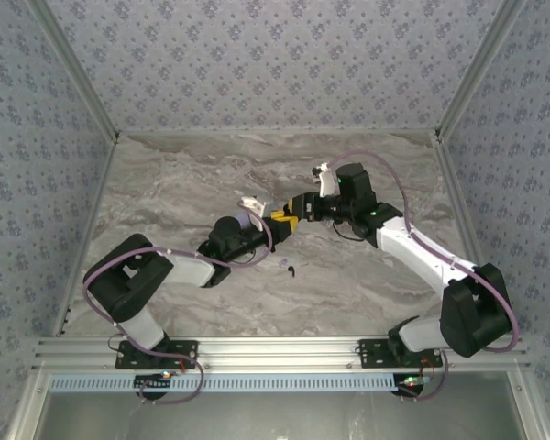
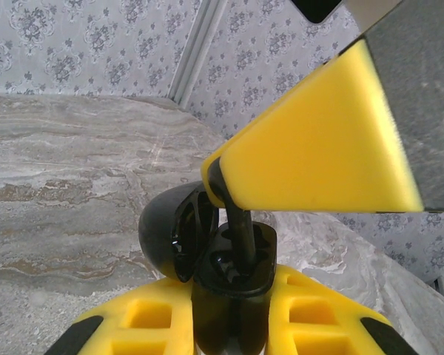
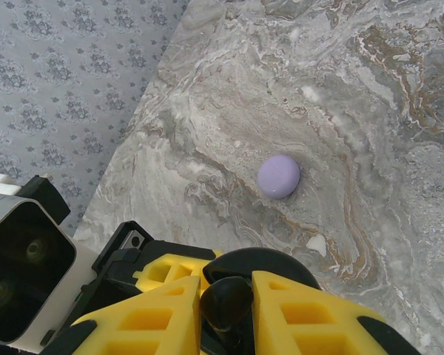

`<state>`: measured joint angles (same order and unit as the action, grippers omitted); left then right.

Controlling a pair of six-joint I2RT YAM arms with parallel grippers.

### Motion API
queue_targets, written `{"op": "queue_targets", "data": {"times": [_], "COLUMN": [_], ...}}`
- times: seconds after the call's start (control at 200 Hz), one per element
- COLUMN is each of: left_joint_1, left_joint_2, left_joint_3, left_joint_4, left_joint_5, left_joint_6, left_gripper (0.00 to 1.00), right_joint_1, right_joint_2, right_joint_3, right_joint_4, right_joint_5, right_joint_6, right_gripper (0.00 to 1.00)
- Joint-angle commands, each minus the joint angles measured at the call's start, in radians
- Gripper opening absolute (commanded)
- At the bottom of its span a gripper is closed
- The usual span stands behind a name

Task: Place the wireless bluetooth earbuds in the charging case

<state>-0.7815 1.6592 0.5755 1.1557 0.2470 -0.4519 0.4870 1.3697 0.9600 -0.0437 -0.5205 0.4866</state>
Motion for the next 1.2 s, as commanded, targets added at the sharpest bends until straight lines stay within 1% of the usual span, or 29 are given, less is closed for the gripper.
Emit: {"op": "queue_targets", "data": {"times": [0.0, 0.22, 0.61, 0.939, 1.044, 1.194], "left_joint_1": [-0.006, -0.006, -0.005, -0.006, -0.006, -0.006], "left_joint_2": [0.011, -0.005, -0.025, -0.034, -0.040, -0.056], "left_joint_3": [0.021, 0.009, 0.007, 0.012, 0.012, 0.008], "left_joint_4": [0.039, 0.031, 0.012, -0.003, -0.020, -0.042], "left_joint_5": [-0.005, -0.040, -0.033, -0.004, -0.002, 0.000], "left_joint_6": [-0.022, -0.022, 0.005, 0.028, 0.037, 0.054], "left_gripper": [0.15, 0.15, 0.15, 0.15, 0.15, 0.15], "right_joint_1": [0.003, 0.001, 0.003, 0.006, 0.008, 0.010], "right_joint_2": [-0.012, -0.018, -0.014, -0.012, -0.012, -0.011], "right_joint_3": [0.009, 0.008, 0.023, 0.042, 0.049, 0.060], "right_joint_4": [0.007, -0.013, -0.064, -0.111, -0.129, -0.157], "right_joint_5": [0.002, 0.009, -0.016, -0.025, -0.011, 0.013], "right_joint_6": [-0.006, -0.017, -0.049, -0.080, -0.087, -0.102], "right_gripper": [0.23, 0.23, 0.24, 0.33, 0.38, 0.41]}}
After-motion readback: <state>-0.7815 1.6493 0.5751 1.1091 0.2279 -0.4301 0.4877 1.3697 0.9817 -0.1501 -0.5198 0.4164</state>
